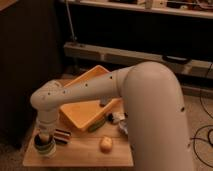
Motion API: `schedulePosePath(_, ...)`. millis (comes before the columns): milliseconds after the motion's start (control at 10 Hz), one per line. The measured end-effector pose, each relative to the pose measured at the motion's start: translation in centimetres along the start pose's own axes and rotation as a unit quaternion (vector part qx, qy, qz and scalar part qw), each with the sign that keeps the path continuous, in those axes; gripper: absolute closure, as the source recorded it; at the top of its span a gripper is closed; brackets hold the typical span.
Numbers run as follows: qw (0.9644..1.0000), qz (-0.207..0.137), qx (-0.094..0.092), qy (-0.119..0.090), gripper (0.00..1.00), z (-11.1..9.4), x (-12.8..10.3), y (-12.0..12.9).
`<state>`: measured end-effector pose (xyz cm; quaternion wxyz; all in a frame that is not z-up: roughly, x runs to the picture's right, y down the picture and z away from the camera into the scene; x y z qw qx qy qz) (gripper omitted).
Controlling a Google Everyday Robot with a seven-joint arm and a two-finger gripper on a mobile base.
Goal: Stack cups on top of each other
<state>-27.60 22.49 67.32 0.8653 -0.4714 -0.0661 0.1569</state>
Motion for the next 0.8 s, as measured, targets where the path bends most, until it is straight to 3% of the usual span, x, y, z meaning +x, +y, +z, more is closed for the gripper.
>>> schedulePosePath(200,1.0000,-0.004,-0.002,-0.003,0.99,-0.6,-0.2,0.1)
schedulePosePath(300,1.0000,-0.005,-0.003,-0.001,0.92,-0.6,-0.6,0.0)
schedulePosePath(800,0.9993,-0.013,-0.001,0.034,0.44,1.3,-3.5,0.0)
